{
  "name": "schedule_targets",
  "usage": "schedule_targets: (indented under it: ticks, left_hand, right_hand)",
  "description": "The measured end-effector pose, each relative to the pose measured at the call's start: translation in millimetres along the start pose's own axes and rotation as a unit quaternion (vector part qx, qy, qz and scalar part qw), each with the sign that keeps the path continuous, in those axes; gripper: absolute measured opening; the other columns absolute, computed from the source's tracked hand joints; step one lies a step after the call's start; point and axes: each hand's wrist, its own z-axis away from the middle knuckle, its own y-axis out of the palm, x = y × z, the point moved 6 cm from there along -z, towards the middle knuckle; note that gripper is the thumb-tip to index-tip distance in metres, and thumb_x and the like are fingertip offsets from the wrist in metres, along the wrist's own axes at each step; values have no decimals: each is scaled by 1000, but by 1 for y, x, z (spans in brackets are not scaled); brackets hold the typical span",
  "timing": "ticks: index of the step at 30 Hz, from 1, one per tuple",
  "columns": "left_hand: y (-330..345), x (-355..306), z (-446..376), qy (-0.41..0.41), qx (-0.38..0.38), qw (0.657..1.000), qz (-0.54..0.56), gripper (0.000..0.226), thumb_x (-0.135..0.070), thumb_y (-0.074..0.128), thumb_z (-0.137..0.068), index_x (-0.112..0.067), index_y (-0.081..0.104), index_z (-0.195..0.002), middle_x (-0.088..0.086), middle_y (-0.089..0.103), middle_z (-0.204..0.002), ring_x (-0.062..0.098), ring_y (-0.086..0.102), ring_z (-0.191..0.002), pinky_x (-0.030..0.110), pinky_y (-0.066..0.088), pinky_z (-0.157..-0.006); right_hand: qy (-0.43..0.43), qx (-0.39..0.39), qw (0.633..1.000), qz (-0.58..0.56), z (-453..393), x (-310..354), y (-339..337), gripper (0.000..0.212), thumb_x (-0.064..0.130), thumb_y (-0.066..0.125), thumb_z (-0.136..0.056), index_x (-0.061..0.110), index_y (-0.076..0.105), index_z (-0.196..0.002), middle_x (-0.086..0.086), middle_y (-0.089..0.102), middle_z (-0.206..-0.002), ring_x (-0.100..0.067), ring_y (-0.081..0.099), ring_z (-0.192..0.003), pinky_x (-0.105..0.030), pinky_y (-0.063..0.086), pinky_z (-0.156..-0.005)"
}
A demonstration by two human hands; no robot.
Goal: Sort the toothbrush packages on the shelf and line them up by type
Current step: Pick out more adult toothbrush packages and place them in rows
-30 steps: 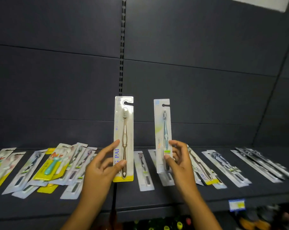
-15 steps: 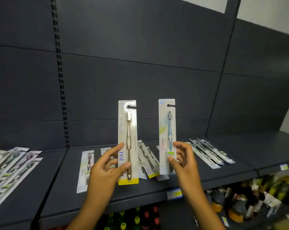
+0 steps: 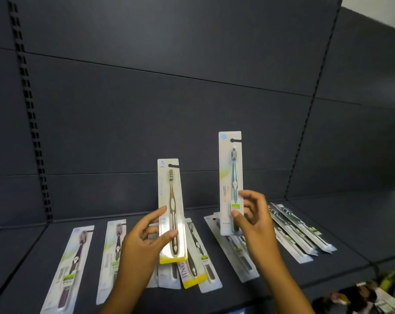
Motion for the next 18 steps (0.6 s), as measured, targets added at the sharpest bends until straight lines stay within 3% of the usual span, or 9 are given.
schedule_targets:
  ticks: [3,7,10,14,18]
  left_hand:
    - [-3,10,-8,-14,-16,1000,-20,46,-9,75,-78,-33,63,-116,-11,76,-96,10,72,-91,24,60,-72]
    - [-10,29,-10,-35,-31,994,-99,45,-24,77,-77,-34,64,-120,5,73,-82,20,70,-82,28,58,-81]
    - [-10,44,-7,-50,-20,987,-153,33,-24,74,-83,-38,67,-112,-13,63,-69,13,64,-80,33,55,-90]
    - [-1,63,1,-71,23,962,-262,37,-21,69,-88,-52,58,-105,-17,65,-105,7,59,-107,18,47,-90]
    - [8,63,8,-41,4,909,-414,35,-27,63,-92,-48,55,-119,-17,47,-121,10,40,-120,33,37,-106]
  right_hand:
    - [1,12,1000,-12,-16,-11,7,35,-3,57,-93,17,51,-121,4,68,-114,-13,66,-107,-28,57,-86]
    - [9,33,999,-28,-33,-22,16,34,1,58,-94,20,51,-120,3,68,-116,-14,66,-109,-35,59,-84]
    - [12,47,998,-50,-41,-26,22,34,0,59,-93,19,51,-120,4,69,-113,-14,67,-107,-34,60,-80]
    - [21,83,994,-72,-44,-26,22,34,-1,59,-92,17,51,-120,0,68,-113,-14,68,-104,-25,59,-75]
    - [23,92,992,-85,-42,-26,6,34,-1,59,-92,18,52,-120,2,69,-111,-13,68,-102,-22,57,-75]
